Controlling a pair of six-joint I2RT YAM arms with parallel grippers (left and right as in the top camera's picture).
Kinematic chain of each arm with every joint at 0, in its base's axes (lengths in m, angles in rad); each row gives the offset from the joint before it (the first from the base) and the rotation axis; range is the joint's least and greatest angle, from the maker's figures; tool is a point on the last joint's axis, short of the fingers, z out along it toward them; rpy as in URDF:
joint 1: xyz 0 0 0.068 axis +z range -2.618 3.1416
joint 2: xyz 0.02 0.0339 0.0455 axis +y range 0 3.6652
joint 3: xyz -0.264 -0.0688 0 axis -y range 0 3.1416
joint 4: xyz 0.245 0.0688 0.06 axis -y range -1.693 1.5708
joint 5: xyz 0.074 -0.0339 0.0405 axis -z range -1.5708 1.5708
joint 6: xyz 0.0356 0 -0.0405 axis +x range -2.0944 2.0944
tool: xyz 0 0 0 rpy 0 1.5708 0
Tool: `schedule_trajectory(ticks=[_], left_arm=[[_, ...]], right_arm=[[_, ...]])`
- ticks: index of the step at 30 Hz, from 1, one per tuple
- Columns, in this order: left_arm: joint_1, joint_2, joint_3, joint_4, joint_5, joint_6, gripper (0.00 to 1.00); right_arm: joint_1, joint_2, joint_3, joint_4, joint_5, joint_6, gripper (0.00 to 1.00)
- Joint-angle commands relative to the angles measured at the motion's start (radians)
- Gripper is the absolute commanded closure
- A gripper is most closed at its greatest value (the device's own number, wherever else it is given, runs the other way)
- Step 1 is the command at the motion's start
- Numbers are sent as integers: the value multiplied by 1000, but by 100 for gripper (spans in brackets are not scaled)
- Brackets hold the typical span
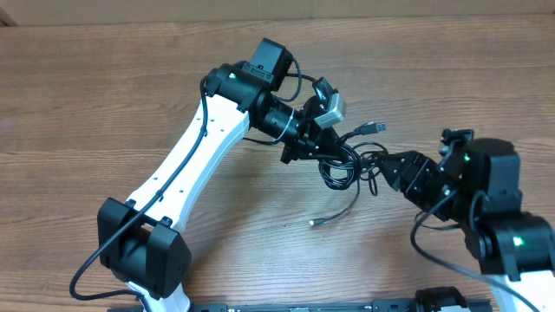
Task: Untangle cables
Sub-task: 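Pull the right gripper away from the left to separate cable loops, then swing the left gripper with the bundle far left, stretching thin cords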
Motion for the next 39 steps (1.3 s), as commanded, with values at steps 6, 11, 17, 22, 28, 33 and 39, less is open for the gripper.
schedule_trajectory(ticks=[6,11,17,22,28,33,39], left_arm=[[13,-36,14,29,66,29,96],[35,-36,14,56,169,29,96],[55,-36,14,71,221,29,96],[69,-36,14,100,298,29,96],[69,-36,14,102,369,33,96],[69,-36,14,95,386,32,96],[69,-36,14,74,386,32,96]], right_arm=[[-3,85,7,-51,-13,-16,65],[-2,88,6,-61,-9,-35,65],[-2,88,6,-74,-10,-48,70],[-2,88,6,-112,-3,-95,71],[-2,88,6,-117,101,-94,71],[-3,89,6,-126,218,-93,70],[-3,91,6,-144,340,-93,62]])
